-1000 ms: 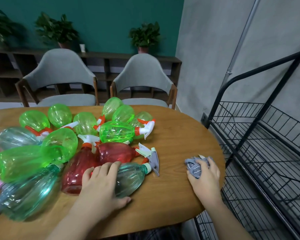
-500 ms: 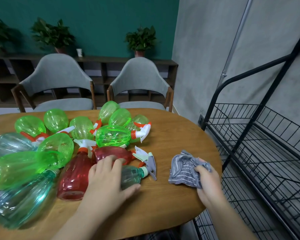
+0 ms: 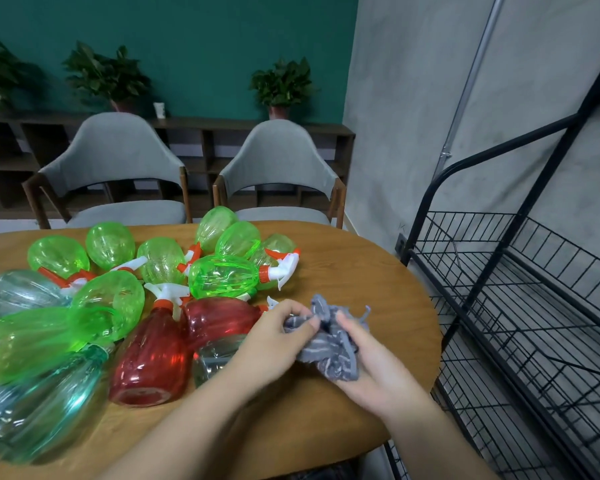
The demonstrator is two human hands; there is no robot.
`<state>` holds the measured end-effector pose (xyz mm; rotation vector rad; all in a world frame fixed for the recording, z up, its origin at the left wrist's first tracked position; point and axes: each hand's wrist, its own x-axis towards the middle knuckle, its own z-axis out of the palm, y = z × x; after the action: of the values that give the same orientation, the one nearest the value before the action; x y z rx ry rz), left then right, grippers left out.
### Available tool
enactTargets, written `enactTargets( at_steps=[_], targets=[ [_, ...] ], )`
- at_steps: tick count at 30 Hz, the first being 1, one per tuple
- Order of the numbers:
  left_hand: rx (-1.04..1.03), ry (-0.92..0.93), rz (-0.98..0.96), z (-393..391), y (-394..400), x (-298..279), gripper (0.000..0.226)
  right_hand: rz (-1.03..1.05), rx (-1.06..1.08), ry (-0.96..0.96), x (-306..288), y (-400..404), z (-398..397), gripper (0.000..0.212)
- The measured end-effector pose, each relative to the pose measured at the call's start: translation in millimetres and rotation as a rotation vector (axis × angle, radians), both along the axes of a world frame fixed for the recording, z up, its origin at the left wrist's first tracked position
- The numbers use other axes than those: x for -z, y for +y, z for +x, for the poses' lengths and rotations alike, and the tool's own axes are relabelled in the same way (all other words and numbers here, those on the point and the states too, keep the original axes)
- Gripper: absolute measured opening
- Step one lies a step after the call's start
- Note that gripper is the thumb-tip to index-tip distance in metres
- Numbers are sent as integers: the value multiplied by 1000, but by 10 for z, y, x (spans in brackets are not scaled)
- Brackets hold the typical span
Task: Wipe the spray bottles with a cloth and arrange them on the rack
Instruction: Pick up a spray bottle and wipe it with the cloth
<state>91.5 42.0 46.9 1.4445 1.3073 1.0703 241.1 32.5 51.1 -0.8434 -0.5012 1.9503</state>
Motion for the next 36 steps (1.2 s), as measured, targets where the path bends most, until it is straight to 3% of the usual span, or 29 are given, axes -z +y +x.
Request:
enactTargets(
  at_steps=[4, 6, 9, 14, 16, 18, 21, 26, 29, 32, 36],
  targets=[
    [-129, -102, 6, -51, 7, -35, 26, 7, -12, -219, 72, -5, -32, 31],
    [-121, -159, -13, -86, -1, -80, 27, 3, -23, -185, 48, -14, -21, 30],
    [-53, -215, -23, -154, -13, -153, 25, -58, -43, -45, 21, 6, 68, 53],
    [103, -73, -55, -207, -6, -228, 16, -61, -89, -2, 6, 32, 101, 52],
    [48, 16, 9, -216, 19, -234, 28, -68, -72, 33, 9, 36, 98, 67],
    [11, -11, 56, -218, 23, -262, 38, -115, -42, 61, 11, 25, 85, 77],
    [64, -176, 35, -193, 19, -323, 47, -130, -44, 12, 30, 17, 24, 54],
    [168, -175, 117, -143, 22, -406, 29, -88, -212, -125, 38, 28, -31, 38],
    [304, -310, 78, -191, 32, -462, 25, -91, -197, -194, 82, 58, 8, 30],
    [425, -419, -3, -227, -2, -514, 9, -46, -104, -171, 146, 137, 63, 44],
    [533, -396, -69, -233, -23, -567, 14, 10, -73, -144, 147, 165, 79, 56]
  ],
)
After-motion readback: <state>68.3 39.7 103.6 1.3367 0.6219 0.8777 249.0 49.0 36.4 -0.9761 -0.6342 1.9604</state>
